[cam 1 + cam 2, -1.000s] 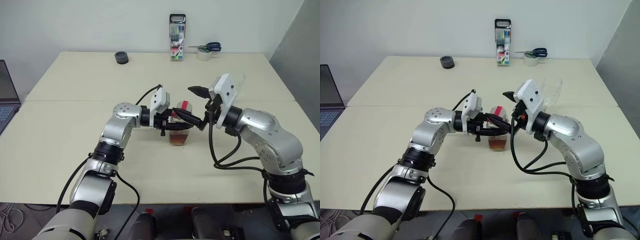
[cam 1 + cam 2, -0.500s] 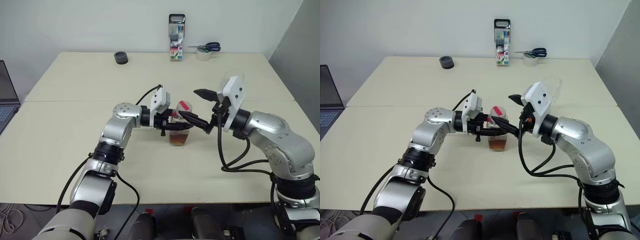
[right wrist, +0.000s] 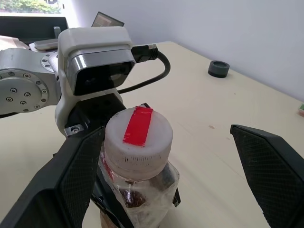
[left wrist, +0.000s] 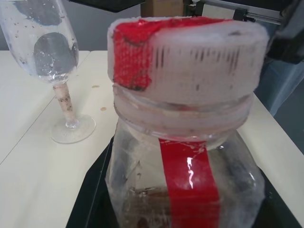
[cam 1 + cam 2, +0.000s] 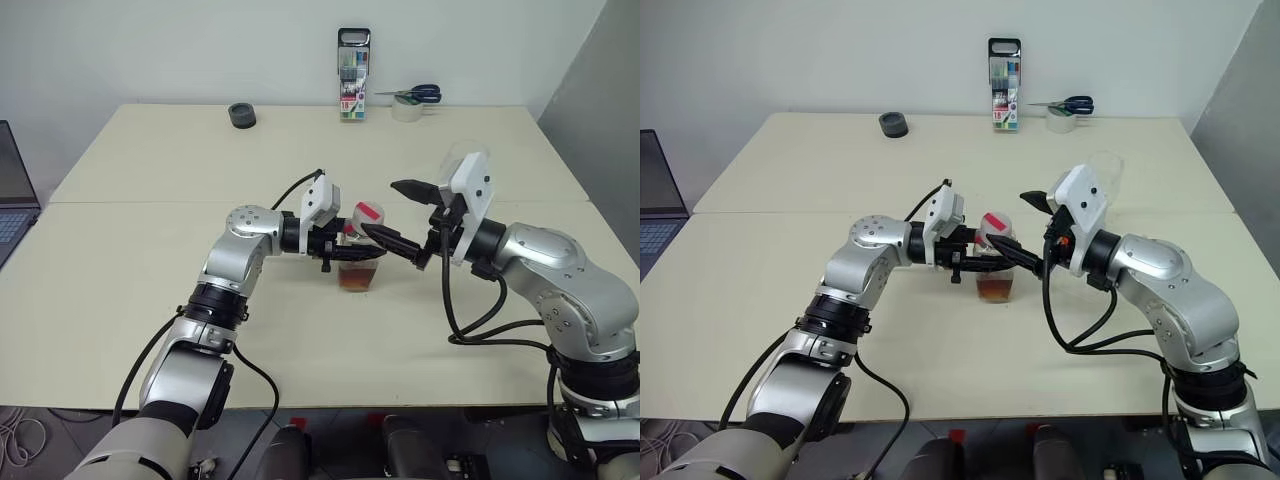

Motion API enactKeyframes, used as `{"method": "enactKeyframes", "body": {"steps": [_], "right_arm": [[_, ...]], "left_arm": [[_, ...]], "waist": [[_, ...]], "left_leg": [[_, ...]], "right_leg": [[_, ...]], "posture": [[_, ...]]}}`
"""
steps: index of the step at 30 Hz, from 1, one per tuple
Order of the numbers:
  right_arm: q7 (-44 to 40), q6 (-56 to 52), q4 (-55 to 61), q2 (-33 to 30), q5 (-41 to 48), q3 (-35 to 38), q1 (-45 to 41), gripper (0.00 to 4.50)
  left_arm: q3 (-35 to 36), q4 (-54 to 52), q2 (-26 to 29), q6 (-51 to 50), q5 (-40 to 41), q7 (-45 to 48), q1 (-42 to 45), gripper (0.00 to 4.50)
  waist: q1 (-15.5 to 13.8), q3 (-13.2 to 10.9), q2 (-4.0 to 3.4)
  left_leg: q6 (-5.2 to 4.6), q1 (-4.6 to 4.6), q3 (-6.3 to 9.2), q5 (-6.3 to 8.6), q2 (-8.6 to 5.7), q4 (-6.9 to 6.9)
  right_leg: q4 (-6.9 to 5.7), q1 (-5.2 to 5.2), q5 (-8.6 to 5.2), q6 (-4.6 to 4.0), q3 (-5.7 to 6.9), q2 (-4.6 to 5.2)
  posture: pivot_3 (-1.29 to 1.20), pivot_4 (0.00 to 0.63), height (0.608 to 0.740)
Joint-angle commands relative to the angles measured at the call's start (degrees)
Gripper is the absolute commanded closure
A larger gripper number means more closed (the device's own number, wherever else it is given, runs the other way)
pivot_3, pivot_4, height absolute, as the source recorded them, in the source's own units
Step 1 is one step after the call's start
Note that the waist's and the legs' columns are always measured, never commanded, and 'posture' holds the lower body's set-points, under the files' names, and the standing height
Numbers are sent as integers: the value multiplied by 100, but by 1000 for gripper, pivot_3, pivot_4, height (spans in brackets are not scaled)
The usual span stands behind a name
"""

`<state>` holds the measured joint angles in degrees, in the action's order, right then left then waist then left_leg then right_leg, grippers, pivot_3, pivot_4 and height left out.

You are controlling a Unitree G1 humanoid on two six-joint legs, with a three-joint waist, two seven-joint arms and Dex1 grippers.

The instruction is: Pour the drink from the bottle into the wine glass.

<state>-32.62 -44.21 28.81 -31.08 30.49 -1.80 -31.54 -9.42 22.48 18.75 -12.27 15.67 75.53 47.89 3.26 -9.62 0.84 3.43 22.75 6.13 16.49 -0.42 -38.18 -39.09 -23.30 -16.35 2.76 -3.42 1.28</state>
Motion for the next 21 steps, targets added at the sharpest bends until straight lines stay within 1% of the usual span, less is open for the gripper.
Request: {"method": "enactKeyframes", "body": {"steps": [1, 21], "right_arm": [[39, 22, 141, -102, 24, 250, 16, 0], [1, 28, 196, -189, 140, 332, 65, 0]], "left_arm": [[68, -137, 25, 104, 99, 61, 119, 2793], [62, -100, 29, 161, 83, 68, 105, 2793]], "waist": [[0, 0, 0], [-1, 0, 0]], "left_leg": [[0, 0, 0, 0, 0, 0], [0, 0, 0, 0, 0, 0]], "right_leg": [[0, 0, 0, 0, 0, 0], [0, 0, 0, 0, 0, 0]], "posture": [[0, 150, 740], [0, 150, 740]]}}
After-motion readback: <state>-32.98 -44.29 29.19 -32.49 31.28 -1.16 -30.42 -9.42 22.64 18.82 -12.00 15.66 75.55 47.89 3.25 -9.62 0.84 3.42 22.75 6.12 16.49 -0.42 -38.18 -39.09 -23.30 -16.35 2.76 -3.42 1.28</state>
